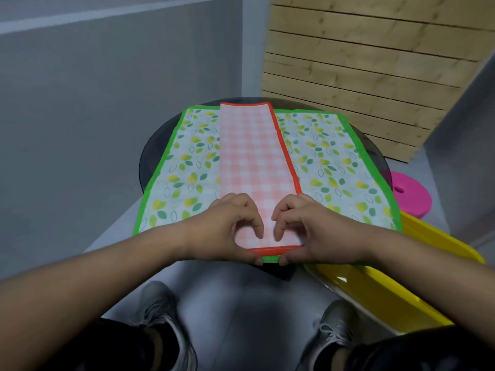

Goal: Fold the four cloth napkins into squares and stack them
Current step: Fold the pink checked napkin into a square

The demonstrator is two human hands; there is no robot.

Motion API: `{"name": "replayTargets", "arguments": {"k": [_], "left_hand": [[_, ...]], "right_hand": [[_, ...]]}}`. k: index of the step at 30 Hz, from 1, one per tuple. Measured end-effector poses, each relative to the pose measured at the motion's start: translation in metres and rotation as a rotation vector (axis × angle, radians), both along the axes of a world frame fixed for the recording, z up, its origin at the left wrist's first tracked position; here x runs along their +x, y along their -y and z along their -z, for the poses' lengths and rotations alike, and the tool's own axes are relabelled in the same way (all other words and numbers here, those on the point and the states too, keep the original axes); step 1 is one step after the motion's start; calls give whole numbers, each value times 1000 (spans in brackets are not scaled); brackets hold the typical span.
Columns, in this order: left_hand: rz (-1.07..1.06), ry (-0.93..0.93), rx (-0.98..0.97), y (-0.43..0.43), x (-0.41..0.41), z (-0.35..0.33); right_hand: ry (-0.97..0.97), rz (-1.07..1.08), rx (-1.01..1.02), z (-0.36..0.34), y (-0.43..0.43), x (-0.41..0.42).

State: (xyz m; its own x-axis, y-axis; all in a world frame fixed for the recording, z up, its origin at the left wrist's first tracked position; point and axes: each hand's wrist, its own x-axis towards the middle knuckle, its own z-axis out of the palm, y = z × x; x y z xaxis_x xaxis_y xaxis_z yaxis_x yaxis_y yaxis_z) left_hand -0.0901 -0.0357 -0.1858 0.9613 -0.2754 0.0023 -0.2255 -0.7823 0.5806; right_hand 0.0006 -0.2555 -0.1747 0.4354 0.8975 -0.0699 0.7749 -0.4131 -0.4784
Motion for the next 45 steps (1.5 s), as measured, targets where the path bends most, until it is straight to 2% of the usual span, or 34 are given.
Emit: {"name": "replayTargets", "arguments": {"k": [8, 15, 21, 25, 29, 32, 38, 43, 45], "left_hand": [[-8, -20, -28, 3, 1, -1], [-24, -99, -179, 2, 9, -12], [-44, -151, -261, -2, 11, -16], [-26, -199, -323, -7, 11, -38], [-24, -250, -489, -18, 15, -64], [-57, -201, -523, -25, 18, -79], [-254, -5, -551, -43, 39, -80], [-497, 65, -808, -47, 71, -68], [-590, 98, -886, -48, 87, -64]], "right_hand": [[16, 39, 51, 6, 1, -4], [25, 59, 149, 7, 0, -9], [-50, 25, 172, -4, -1, -2], [-156, 67, 282, -17, -3, 5], [-172, 156, 387, -36, -10, 17], [-168, 212, 449, -52, -20, 24], [-248, 375, 573, -71, -44, 46], [-521, 564, 705, -62, -50, 74], [-642, 632, 694, -54, -52, 82]]}}
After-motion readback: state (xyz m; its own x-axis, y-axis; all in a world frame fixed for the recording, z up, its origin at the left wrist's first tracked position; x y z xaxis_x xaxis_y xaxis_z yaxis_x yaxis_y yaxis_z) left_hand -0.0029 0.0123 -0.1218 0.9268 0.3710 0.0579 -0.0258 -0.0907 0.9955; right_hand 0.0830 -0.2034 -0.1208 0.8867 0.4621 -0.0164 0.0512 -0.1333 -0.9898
